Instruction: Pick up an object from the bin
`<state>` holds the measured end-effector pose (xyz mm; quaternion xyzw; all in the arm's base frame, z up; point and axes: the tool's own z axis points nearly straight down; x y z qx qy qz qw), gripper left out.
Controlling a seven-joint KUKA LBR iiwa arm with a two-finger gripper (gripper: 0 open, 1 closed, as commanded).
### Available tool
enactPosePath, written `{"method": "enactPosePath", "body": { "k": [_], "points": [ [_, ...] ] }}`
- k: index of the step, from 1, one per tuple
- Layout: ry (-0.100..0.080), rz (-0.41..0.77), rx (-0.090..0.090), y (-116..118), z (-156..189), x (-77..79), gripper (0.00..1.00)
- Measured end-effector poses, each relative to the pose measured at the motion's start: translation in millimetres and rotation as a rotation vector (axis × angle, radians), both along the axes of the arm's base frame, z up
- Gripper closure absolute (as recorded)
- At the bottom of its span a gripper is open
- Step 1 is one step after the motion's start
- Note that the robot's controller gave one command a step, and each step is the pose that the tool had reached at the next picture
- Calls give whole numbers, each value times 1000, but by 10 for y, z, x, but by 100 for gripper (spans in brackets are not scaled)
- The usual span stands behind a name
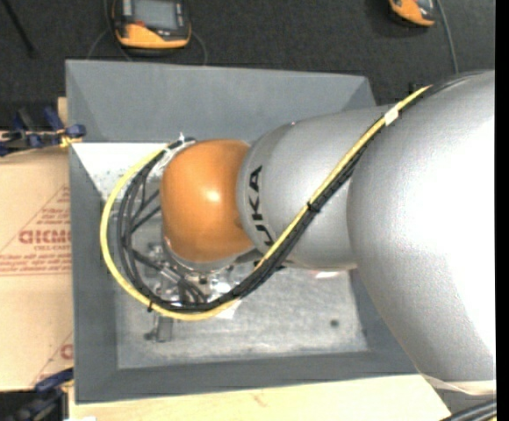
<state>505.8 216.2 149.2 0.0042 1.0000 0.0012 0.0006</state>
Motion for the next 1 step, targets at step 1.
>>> {"method": "enactPosePath", "body": {
  "k": [1],
  "points": [
    [-1, -19, -2, -250, -779, 552, 0]
  ]
}}
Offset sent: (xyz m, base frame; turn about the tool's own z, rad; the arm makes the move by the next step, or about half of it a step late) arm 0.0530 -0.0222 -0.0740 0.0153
